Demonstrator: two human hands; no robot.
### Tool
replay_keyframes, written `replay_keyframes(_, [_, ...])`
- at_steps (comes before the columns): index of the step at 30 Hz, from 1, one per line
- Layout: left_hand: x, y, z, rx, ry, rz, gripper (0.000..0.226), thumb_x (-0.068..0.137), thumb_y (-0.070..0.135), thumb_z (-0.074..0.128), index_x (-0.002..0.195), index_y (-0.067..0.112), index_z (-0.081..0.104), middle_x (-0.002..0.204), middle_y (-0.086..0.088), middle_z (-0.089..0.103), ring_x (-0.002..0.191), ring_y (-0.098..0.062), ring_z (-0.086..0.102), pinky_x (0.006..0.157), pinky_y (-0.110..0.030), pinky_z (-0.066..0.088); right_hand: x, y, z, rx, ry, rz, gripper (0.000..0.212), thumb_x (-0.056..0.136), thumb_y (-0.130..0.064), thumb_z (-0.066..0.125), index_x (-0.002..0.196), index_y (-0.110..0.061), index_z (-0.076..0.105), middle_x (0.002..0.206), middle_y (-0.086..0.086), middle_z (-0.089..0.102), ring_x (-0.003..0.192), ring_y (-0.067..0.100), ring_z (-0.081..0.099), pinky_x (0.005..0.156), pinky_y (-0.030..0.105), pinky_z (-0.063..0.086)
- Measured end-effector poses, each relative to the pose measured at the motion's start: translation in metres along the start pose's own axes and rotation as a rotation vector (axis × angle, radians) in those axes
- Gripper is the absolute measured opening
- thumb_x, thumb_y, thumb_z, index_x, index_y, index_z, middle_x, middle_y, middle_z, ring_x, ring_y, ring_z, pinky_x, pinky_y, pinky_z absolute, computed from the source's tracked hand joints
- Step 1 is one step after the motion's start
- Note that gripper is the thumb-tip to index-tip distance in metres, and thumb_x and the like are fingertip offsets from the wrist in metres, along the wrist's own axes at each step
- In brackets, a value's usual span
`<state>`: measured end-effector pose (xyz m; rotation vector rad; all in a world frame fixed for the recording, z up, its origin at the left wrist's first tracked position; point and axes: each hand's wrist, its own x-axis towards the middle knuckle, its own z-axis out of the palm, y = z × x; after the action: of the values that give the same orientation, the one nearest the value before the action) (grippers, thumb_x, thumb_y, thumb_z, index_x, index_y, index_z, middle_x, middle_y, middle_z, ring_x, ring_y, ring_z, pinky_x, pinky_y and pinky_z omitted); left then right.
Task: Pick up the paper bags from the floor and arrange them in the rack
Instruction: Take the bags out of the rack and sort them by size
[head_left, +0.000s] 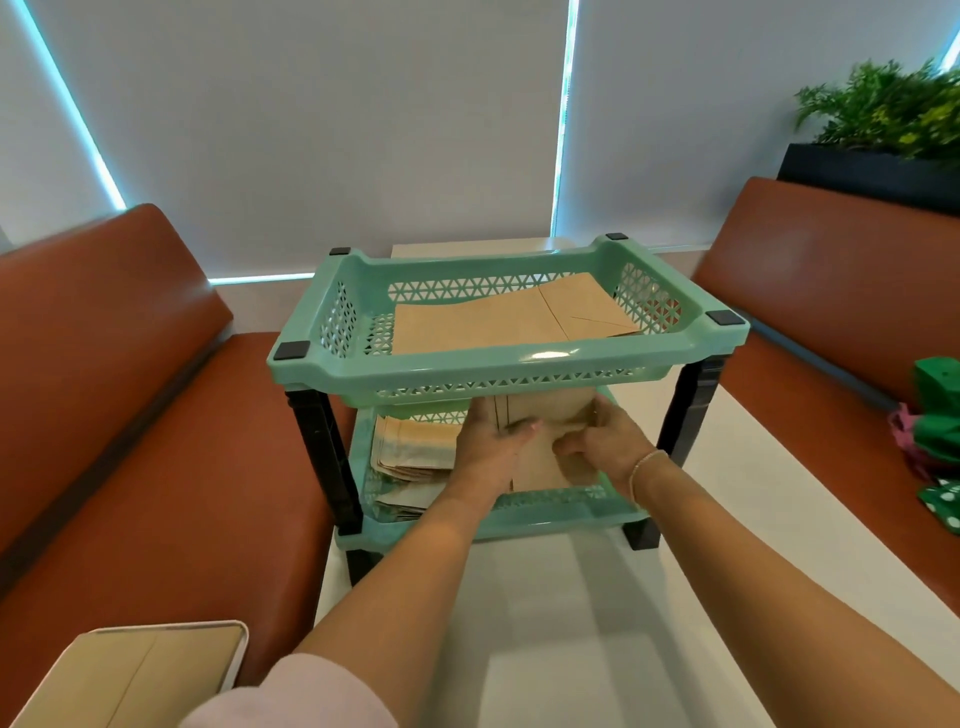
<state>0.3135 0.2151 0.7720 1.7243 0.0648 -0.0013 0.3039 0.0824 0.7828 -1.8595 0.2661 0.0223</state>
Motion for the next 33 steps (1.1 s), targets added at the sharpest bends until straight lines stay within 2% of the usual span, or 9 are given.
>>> replay_keyframes(4, [0.001, -0.007, 0.008, 0.153, -0.032, 0.021, 0.049, 0.089, 0.017, 0.062, 0.134, 0.013, 0.042, 0.127, -0.006, 0.057, 0.117, -0.025, 0.054, 0.096, -0.028, 0.042, 0.007, 0.011, 0.004, -0.089, 0.133, 0.002, 0.038, 0.083, -0.006, 0.060, 0.115, -0.020, 0.046, 0.109, -0.002, 0.052, 0.103, 0.017, 0.047, 0.102, 0.028, 0.038])
replay_keyframes(7, [-0.003, -0.017, 0.011, 0.205, -0.040, -0.034, 0.054, 0.093, 0.015, 0.057, 0.142, 0.015, 0.035, 0.136, -0.005, 0.052, 0.124, -0.024, 0.049, 0.104, -0.032, 0.040, 0.007, 0.020, 0.009, -0.173, 0.174, 0.051, 0.038, 0.083, -0.006, 0.058, 0.117, -0.022, 0.052, 0.110, -0.001, 0.058, 0.105, 0.022, 0.053, 0.099, 0.033, 0.044])
replay_keyframes(13, [-0.006, -0.019, 0.015, 0.155, -0.103, -0.077, 0.073, 0.082, 0.012, 0.071, 0.139, 0.013, 0.025, 0.130, -0.007, 0.052, 0.120, -0.024, 0.051, 0.101, -0.034, 0.043, 0.000, 0.025, 0.018, -0.075, 0.085, 0.010, 0.062, 0.073, 0.003, 0.067, 0.127, -0.016, 0.045, 0.114, 0.004, 0.060, 0.108, 0.022, 0.055, 0.098, 0.037, 0.046])
replay_keyframes(17, [-0.005, -0.019, 0.010, 0.150, -0.158, -0.148, 0.093, 0.082, 0.008, 0.069, 0.147, 0.018, 0.004, 0.134, -0.007, 0.047, 0.115, -0.020, 0.048, 0.086, -0.026, 0.044, -0.002, 0.023, 0.020, -0.155, 0.055, 0.030, 0.050, 0.076, 0.006, 0.061, 0.123, -0.008, 0.049, 0.107, 0.005, 0.060, 0.108, 0.024, 0.054, 0.092, 0.032, 0.046])
replay_keyframes(19, [-0.005, -0.017, 0.008, 0.148, -0.139, -0.143, 0.095, 0.080, 0.010, 0.072, 0.147, 0.018, 0.005, 0.134, -0.006, 0.046, 0.118, -0.021, 0.048, 0.091, -0.027, 0.042, -0.003, 0.024, 0.020, -0.248, 0.050, 0.048, 0.043, 0.080, 0.003, 0.059, 0.120, -0.009, 0.051, 0.106, 0.004, 0.058, 0.106, 0.024, 0.054, 0.089, 0.030, 0.045])
replay_keyframes(21, [-0.008, -0.015, 0.008, 0.173, -0.096, -0.115, 0.090, 0.078, 0.012, 0.075, 0.145, 0.016, 0.014, 0.134, -0.007, 0.048, 0.118, -0.022, 0.049, 0.098, -0.028, 0.042, -0.002, 0.024, 0.019, -0.312, 0.061, 0.050, 0.041, 0.081, 0.001, 0.057, 0.120, -0.010, 0.052, 0.111, 0.006, 0.059, 0.107, 0.026, 0.054, 0.089, 0.031, 0.044])
replay_keyframes(24, [-0.014, -0.012, 0.009, 0.310, -0.051, -0.079, 0.066, 0.083, 0.009, 0.067, 0.137, 0.010, 0.028, 0.130, -0.010, 0.051, 0.114, -0.024, 0.052, 0.087, -0.021, 0.041, -0.002, 0.020, 0.019, -0.362, 0.087, 0.062, 0.039, 0.081, -0.001, 0.056, 0.119, -0.009, 0.053, 0.114, 0.012, 0.060, 0.105, 0.029, 0.054, 0.083, 0.030, 0.044])
replay_keyframes(27, [-0.017, -0.008, 0.011, 0.405, -0.056, -0.058, 0.052, 0.090, 0.006, 0.057, 0.135, 0.008, 0.031, 0.130, -0.013, 0.052, 0.118, -0.027, 0.052, 0.096, -0.027, 0.042, -0.004, 0.017, 0.016, -0.422, 0.119, 0.062, 0.036, 0.083, 0.000, 0.053, 0.118, -0.005, 0.052, 0.115, 0.014, 0.059, 0.106, 0.030, 0.054, 0.080, 0.027, 0.041])
replay_keyframes(33, [-0.024, -0.005, 0.015, 0.460, -0.110, -0.057, 0.050, 0.095, 0.011, 0.051, 0.138, 0.007, 0.026, 0.132, -0.015, 0.050, 0.120, -0.029, 0.051, 0.098, -0.032, 0.042, -0.005, 0.015, 0.009, -0.424, 0.117, 0.082, 0.050, 0.084, -0.005, 0.055, 0.130, -0.016, 0.041, 0.123, 0.011, 0.055, 0.113, 0.031, 0.051, 0.097, 0.037, 0.042])
